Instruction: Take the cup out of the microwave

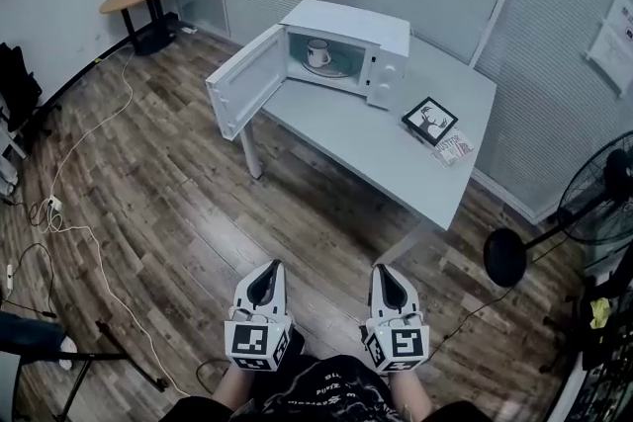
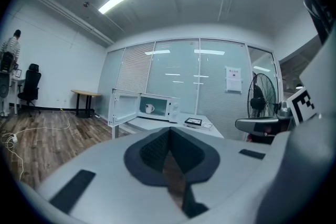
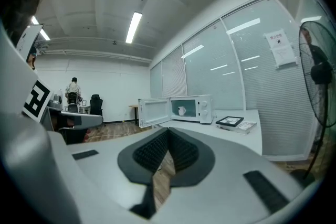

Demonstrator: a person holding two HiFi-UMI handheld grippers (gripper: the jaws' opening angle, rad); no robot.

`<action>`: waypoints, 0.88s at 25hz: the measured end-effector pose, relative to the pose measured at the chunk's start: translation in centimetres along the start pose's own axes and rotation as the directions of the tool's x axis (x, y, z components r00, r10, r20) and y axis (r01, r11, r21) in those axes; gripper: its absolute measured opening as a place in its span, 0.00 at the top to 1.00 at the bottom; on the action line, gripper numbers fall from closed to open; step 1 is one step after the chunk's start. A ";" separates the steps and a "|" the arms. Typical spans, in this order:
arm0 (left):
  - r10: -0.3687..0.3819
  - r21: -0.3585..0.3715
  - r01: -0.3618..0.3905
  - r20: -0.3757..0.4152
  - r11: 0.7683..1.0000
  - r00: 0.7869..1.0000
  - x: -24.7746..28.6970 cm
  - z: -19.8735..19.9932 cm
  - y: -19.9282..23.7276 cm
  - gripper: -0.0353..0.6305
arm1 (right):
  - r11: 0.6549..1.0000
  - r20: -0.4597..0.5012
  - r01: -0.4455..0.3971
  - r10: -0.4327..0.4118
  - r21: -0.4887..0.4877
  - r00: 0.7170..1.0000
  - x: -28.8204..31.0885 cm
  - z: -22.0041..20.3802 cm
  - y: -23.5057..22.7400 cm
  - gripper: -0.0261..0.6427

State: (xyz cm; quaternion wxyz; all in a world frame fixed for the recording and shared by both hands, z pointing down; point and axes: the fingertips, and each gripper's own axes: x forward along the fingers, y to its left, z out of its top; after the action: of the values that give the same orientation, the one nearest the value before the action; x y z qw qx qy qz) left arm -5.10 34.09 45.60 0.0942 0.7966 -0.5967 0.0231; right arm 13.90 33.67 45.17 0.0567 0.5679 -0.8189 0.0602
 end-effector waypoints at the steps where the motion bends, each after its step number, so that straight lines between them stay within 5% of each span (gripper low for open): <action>1: -0.005 0.000 0.005 -0.003 1.000 1.000 0.8 0.1 0.6 0.94 | 1.000 0.003 0.006 -0.006 0.004 1.000 0.9 0.3 0.1 0.96; 12: -0.089 0.031 0.088 0.008 0.996 0.996 6.9 2.4 6.8 0.94 | 0.997 0.027 0.077 -0.077 0.003 0.997 8.3 1.8 2.2 0.96; 22: -0.106 0.020 0.106 -0.009 0.994 0.994 9.1 1.8 7.8 0.94 | 0.996 -0.012 0.092 -0.092 0.010 0.996 10.5 0.6 1.7 0.96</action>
State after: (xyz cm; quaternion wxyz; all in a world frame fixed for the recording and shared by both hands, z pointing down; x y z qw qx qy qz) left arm -10.09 23.05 46.13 0.0898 0.8278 -0.5530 0.0275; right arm 8.66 24.48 46.18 0.0611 0.6048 -0.7913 0.0653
